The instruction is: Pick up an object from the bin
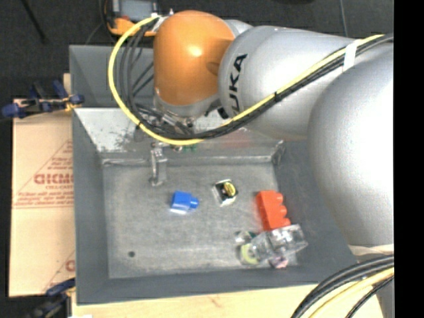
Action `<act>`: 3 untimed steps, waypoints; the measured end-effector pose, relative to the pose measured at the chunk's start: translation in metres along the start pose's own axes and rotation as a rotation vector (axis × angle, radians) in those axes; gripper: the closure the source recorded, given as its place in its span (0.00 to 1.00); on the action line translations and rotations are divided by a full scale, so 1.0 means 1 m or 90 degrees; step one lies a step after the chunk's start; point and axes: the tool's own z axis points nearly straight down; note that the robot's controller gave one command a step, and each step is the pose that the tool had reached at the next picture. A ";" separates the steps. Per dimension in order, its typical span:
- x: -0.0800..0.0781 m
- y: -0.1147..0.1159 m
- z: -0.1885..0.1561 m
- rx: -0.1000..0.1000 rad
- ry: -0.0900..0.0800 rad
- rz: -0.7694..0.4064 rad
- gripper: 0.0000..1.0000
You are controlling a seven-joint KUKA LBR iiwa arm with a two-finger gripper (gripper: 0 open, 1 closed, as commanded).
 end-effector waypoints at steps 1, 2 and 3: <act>0.086 -0.027 0.033 0.001 0.006 0.093 0.00; 0.079 -0.100 0.139 0.003 0.005 0.053 0.00; 0.077 -0.096 0.134 0.001 0.001 0.053 1.00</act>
Offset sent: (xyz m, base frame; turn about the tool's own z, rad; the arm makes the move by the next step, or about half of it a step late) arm -0.0766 -0.0422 -0.0325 0.1463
